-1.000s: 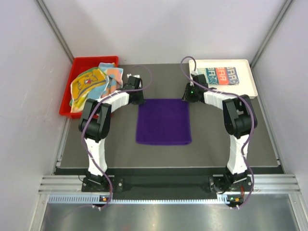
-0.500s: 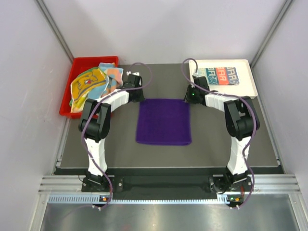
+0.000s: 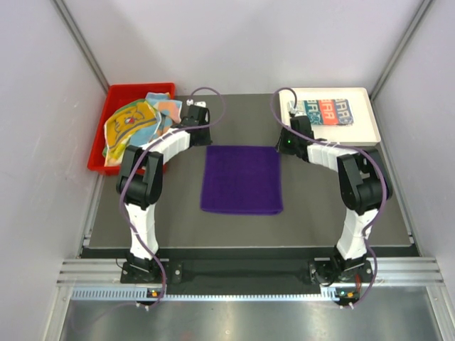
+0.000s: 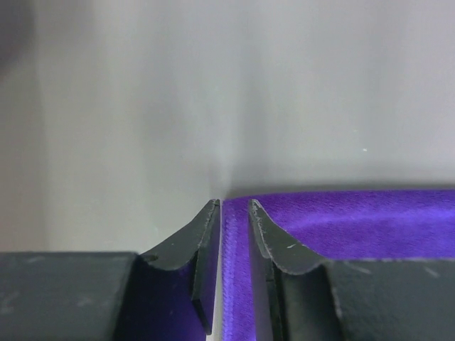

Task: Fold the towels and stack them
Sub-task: Fold the towel

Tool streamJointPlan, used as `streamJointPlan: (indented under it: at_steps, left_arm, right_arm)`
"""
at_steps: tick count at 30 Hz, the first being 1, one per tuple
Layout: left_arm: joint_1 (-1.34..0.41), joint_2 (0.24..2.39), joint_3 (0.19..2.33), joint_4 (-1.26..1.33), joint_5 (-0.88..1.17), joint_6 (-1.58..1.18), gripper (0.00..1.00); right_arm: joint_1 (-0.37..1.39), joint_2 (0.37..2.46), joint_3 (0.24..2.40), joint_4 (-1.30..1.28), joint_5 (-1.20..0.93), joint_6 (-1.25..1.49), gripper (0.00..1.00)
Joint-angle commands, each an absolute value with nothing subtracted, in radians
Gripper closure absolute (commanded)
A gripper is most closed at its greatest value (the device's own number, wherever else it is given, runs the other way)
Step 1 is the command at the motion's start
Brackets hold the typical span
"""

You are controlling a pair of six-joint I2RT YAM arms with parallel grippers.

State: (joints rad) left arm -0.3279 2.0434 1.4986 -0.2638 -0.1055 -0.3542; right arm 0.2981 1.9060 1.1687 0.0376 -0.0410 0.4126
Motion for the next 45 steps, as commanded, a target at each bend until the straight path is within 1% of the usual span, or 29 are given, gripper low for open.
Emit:
streamJointPlan:
  at_steps: [1, 5, 12, 27, 34, 40, 45]
  left_arm:
    - [-0.322, 2.062, 1.531, -0.281, -0.138, -0.304, 0.72]
    - [-0.322, 2.057, 1.523, -0.288, -0.129, -0.301, 0.68]
    - [-0.322, 2.088, 1.514, -0.267, -0.098, -0.299, 0.65]
    - [-0.322, 2.123, 1.459, -0.178, -0.086, -0.328, 0.65]
    - [-0.322, 2.115, 1.425, -0.143, -0.078, -0.341, 0.67]
    - [-0.322, 2.118, 1.424, -0.138, -0.074, -0.342, 0.72]
    - [-0.322, 2.114, 1.414, -0.130, -0.077, -0.348, 0.78]
  right_arm:
    - [0.298, 1.850, 1.157, 0.080, -0.005, 0.388, 0.77]
    - [0.304, 1.861, 1.157, 0.077, 0.023, 0.382, 0.76]
    - [0.321, 1.896, 1.170, 0.081, 0.049, 0.364, 0.71]
    - [0.328, 1.967, 1.192, 0.121, 0.057, 0.364, 0.70]
    - [0.330, 1.962, 1.184, 0.158, 0.045, 0.382, 0.69]
    - [0.330, 1.974, 1.195, 0.164, 0.034, 0.400, 0.70]
    - [0.330, 1.979, 1.192, 0.173, 0.022, 0.416, 0.71]
